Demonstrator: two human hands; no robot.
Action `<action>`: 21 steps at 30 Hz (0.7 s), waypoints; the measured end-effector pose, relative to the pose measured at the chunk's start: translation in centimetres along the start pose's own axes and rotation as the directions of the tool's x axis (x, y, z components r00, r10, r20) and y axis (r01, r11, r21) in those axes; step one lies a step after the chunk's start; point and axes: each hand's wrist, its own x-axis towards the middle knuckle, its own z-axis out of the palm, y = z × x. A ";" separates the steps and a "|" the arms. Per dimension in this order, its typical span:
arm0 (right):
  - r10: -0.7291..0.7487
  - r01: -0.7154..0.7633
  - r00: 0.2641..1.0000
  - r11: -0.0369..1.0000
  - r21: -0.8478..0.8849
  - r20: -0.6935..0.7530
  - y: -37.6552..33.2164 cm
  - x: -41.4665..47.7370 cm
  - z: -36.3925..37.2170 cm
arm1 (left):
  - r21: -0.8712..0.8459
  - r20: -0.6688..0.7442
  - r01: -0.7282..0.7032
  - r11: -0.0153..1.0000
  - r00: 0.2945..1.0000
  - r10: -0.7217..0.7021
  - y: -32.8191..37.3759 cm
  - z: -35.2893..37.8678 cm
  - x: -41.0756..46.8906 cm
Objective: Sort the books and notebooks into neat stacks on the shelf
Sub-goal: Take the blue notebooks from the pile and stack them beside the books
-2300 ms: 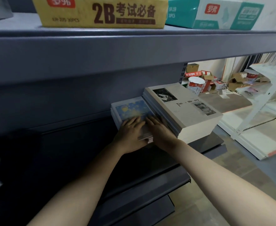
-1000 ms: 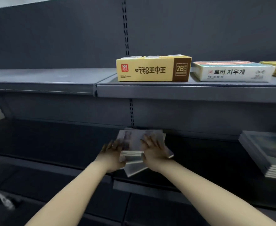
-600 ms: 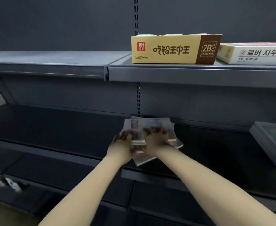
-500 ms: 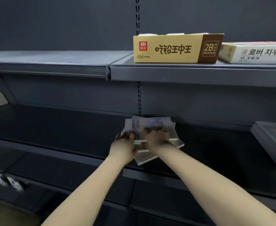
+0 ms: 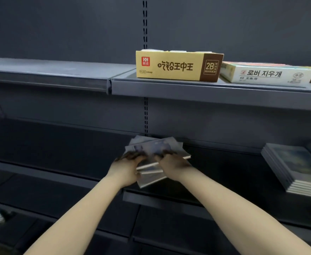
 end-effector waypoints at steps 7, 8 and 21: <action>-0.308 0.305 0.951 0.944 -0.128 -0.004 5.5 -1.7 -0.1 | 0.033 0.065 -0.123 0.992 0.991 0.121 1.0 0.1 -0.4; -0.311 0.305 0.950 0.945 -0.119 -0.035 6.2 -1.8 0.1 | 0.052 0.061 -0.113 0.992 0.992 0.110 1.4 0.3 -0.4; -0.238 0.239 0.970 0.971 0.005 -0.053 5.4 -6.8 -2.1 | 0.179 0.013 -0.022 0.984 1.000 0.020 9.4 0.2 1.0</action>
